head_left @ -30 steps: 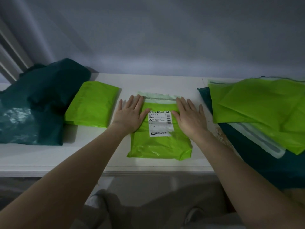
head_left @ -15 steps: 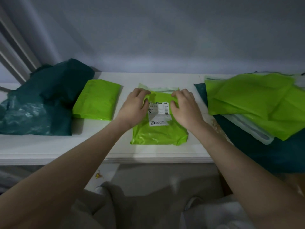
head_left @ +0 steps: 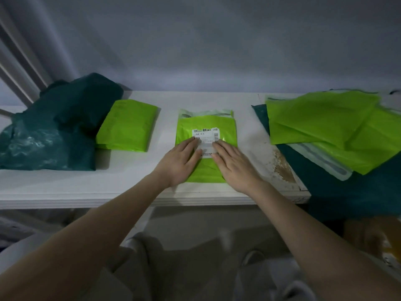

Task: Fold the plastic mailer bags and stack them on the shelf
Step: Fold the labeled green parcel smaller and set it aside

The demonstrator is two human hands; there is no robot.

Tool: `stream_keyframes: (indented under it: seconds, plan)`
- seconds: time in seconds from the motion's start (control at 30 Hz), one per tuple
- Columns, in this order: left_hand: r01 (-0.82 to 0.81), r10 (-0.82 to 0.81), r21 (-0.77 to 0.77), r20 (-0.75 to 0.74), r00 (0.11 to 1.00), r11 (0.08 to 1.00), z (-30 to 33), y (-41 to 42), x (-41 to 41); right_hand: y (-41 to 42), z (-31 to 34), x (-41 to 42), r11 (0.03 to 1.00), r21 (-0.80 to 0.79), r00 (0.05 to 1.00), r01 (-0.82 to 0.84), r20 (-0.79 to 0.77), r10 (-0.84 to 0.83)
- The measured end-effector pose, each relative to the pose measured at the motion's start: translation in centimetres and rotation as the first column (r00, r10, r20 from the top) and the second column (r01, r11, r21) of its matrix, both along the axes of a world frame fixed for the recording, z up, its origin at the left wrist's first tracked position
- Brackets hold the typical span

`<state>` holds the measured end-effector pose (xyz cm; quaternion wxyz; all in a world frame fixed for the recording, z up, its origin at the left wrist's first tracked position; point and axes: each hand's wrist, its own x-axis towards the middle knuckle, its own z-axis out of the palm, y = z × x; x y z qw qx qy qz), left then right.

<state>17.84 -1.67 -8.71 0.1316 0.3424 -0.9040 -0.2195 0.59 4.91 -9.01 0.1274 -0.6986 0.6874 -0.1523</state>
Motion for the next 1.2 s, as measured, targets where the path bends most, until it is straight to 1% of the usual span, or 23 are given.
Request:
stream_keyframes:
  seconds: [0.03, 0.1, 0.13, 0.17, 0.23, 0.3, 0.37, 0.43, 0.47, 0.5, 0.53, 0.57, 0.63, 0.67, 0.73, 0.87, 0.97, 1.03, 1.1, 1.2]
  plan:
    - [-0.085, 0.084, -0.069, -0.019, 0.996, 0.994, 0.1, 0.0, -0.2, -0.1, -0.1, -0.1, 1.0, 0.011, 1.0, -0.005, 0.0, 0.005]
    - [-0.145, 0.144, 0.036, 0.028, 0.989, 0.989, 0.2, -0.2, 0.0, -0.1, -0.1, -0.2, 1.0, 0.022, 1.0, -0.01, 0.007, 0.009]
    - [-0.148, 0.146, 0.059, 0.025, 0.989, 0.987, 0.1, -0.2, 0.1, 0.0, -0.1, -0.2, 0.999, 0.028, 1.0, -0.015, 0.015, 0.015]
    - [-0.11, 0.11, 0.055, 0.009, 0.994, 0.992, 0.1, -0.1, 0.2, 0.0, -0.1, -0.3, 0.999, 0.03, 0.999, -0.023, 0.024, 0.023]
    - [-0.081, 0.087, 0.09, -0.059, 0.994, 0.993, 0.2, 0.0, 0.4, 0.2, 0.0, -0.4, 0.999, 0.01, 0.998, -0.036, 0.056, 0.035]
    - [-0.147, 0.172, 0.17, -0.143, 0.975, 0.974, 0.5, -0.3, 0.6, 0.2, 0.3, -0.4, 0.999, -0.048, 0.99, -0.016, 0.14, 0.022]
    - [-0.19, 0.239, 0.223, -0.218, 0.946, 0.956, 1.2, -1.0, 1.0, -0.1, 1.2, -0.6, 0.99, -0.131, 0.972, 0.056, 0.233, -0.024]
    - [-0.196, 0.244, 0.204, -0.24, 0.94, 0.959, 2.1, -2.0, 1.9, -0.3, 2.2, -1.3, 0.972, -0.208, 0.972, 0.106, 0.228, -0.057]
    - [-0.212, 0.254, 0.198, -0.222, 0.941, 0.957, 2.6, -2.6, 2.5, -0.3, 2.8, -1.8, 0.968, -0.219, 0.973, 0.122, 0.219, -0.073]
    - [-0.239, 0.276, 0.203, -0.181, 0.944, 0.95, 3.1, -2.9, 3.0, -0.2, 3.5, -2.2, 0.97, -0.196, 0.971, 0.144, 0.218, -0.1]
    - [-0.272, 0.305, 0.232, -0.12, 0.945, 0.934, 3.7, -3.2, 3.5, 0.1, 4.2, -2.7, 0.976, -0.127, 0.965, 0.175, 0.218, -0.145]
    - [-0.297, 0.324, 0.29, -0.049, 0.945, 0.91, 4.0, -3.3, 3.8, 0.5, 4.8, -3.1, 0.979, -0.023, 0.96, 0.202, 0.2, -0.193]
    - [-0.331, 0.339, 0.459, 0.068, 0.938, 0.824, 4.5, -2.8, 4.1, 1.0, 5.4, -3.4, 0.959, 0.18, 0.96, 0.22, 0.136, -0.246]
    - [-0.34, 0.346, 0.542, 0.097, 0.933, 0.768, 4.7, -2.4, 4.0, 1.2, 5.5, -3.3, 0.941, 0.257, 0.956, 0.218, 0.138, -0.259]
    - [-0.33, 0.354, 0.656, 0.102, 0.93, 0.679, 4.9, -2.0, 3.8, 1.1, 5.3, -2.8, 0.917, 0.341, 0.939, 0.206, 0.196, -0.284]
    - [-0.344, 0.366, 0.711, 0.13, 0.921, 0.613, 5.5, -2.1, 3.9, 0.6, 5.2, -2.8, 0.897, 0.396, 0.866, 0.194, 0.36, -0.346]
    - [-0.368, 0.445, 0.712, 0.087, 0.891, 0.597, 5.5, -2.0, 3.8, 0.5, 5.2, -2.8, 0.888, 0.419, 0.824, 0.191, 0.423, -0.377]
    - [-0.397, 0.536, 0.705, 0.029, 0.844, 0.588, 5.3, -2.1, 3.5, 0.5, 5.1, -2.6, 0.881, 0.425, 0.817, 0.206, 0.421, -0.394]
    - [-0.412, 0.585, 0.715, 0.005, 0.811, 0.565, 5.0, -2.2, 3.2, 0.4, 4.8, -2.3, 0.873, 0.437, 0.82, 0.218, 0.403, -0.407]
    - [-0.432, 0.573, 0.693, 0.034, 0.819, 0.577, 4.5, -2.2, 2.9, 0.0, 4.5, -2.1, 0.873, 0.432, 0.857, 0.227, 0.337, -0.39]
